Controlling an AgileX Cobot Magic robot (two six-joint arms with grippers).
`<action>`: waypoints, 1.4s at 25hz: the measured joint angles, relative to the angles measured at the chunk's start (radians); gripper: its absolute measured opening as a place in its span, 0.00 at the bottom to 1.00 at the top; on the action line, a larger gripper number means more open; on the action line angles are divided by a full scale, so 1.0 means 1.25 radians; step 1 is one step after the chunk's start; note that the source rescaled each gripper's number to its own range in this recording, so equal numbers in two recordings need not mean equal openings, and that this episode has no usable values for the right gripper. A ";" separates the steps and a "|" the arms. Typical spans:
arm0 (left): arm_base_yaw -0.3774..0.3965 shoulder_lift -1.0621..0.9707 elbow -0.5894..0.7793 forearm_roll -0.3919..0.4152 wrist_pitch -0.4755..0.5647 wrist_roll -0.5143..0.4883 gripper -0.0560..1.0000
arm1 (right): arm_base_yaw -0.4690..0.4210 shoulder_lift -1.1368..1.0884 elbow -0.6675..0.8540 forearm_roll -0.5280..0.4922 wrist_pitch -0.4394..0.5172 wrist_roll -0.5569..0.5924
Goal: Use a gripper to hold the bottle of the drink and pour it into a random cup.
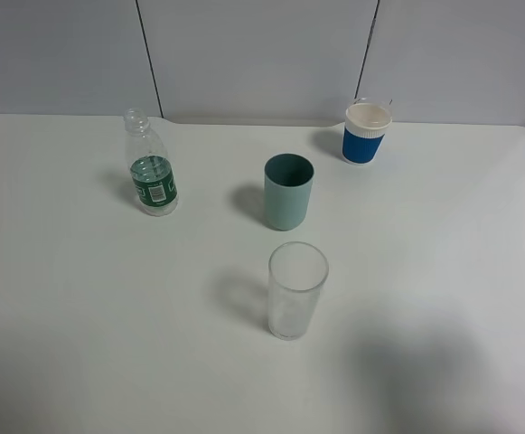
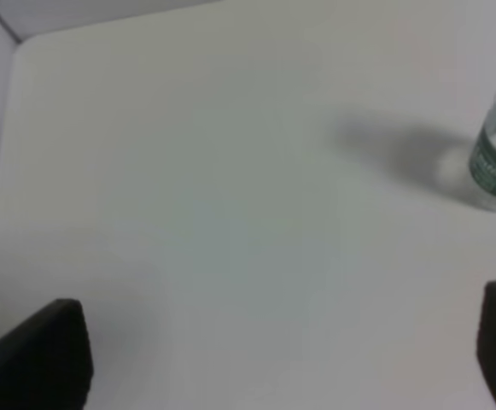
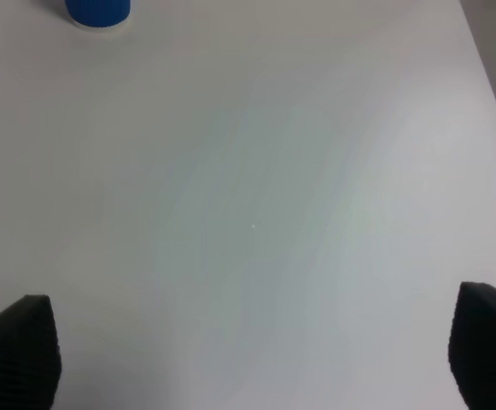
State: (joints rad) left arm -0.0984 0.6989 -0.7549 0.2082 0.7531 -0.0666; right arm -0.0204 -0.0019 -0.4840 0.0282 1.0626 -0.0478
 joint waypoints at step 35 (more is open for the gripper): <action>0.105 -0.530 0.153 -0.058 0.235 -0.003 0.94 | 0.000 0.000 0.000 0.000 0.000 0.000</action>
State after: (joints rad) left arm 0.0324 0.0367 -0.5633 0.1360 1.0472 -0.0710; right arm -0.0204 -0.0019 -0.4840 0.0282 1.0626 -0.0478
